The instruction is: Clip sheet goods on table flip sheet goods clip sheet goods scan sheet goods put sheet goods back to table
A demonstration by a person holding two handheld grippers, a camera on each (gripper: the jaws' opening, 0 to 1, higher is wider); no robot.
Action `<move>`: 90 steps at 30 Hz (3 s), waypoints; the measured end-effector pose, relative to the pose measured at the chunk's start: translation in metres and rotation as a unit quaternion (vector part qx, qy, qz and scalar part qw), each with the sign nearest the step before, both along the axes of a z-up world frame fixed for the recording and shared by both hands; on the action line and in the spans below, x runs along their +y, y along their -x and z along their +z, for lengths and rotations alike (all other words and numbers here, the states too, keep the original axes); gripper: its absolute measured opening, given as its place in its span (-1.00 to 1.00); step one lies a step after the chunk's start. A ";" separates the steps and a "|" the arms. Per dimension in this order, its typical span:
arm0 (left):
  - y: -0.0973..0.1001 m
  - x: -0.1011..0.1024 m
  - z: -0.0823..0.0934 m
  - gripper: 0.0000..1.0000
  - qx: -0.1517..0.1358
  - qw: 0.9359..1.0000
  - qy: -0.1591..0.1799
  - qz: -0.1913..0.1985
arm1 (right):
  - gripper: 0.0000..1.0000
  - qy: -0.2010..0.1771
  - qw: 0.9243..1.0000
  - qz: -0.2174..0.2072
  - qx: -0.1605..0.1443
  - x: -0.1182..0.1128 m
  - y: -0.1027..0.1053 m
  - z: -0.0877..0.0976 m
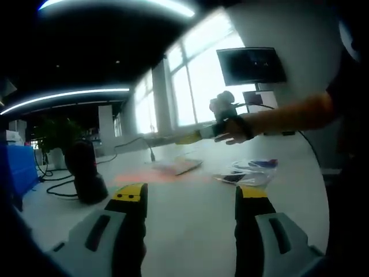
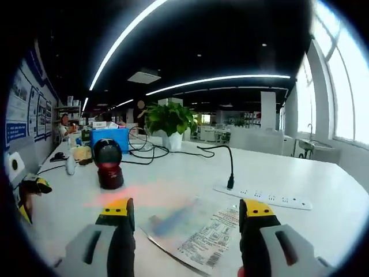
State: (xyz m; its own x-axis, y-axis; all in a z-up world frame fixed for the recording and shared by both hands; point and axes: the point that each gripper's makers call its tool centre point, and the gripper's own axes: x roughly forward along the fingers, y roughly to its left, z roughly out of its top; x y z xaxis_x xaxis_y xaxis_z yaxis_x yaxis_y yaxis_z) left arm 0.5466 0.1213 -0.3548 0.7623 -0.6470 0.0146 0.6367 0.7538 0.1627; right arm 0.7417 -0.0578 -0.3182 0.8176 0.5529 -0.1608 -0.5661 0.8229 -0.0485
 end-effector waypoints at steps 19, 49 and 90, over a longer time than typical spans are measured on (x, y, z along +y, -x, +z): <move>-0.006 0.009 0.003 0.08 0.008 1.000 0.022 0.021 | 0.11 -0.032 0.999 -0.009 -0.037 -0.026 0.053 0.029; -0.007 0.011 0.005 0.08 0.011 0.999 0.030 0.029 | 0.07 -0.024 0.995 -0.064 -0.076 -0.087 0.137 -0.020; -0.008 0.015 0.007 0.08 0.006 0.999 0.036 0.035 | -0.06 -0.101 0.983 -0.100 -0.116 -0.125 0.161 -0.016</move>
State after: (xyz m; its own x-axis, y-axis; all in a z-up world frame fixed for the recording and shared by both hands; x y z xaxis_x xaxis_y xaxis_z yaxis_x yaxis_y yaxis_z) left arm 0.5542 0.1363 -0.3481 0.8062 -0.5895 0.0500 0.5833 0.8061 0.0998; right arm 0.5807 -0.1831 -0.3339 0.9148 0.3786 0.1404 -0.3848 0.9228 0.0187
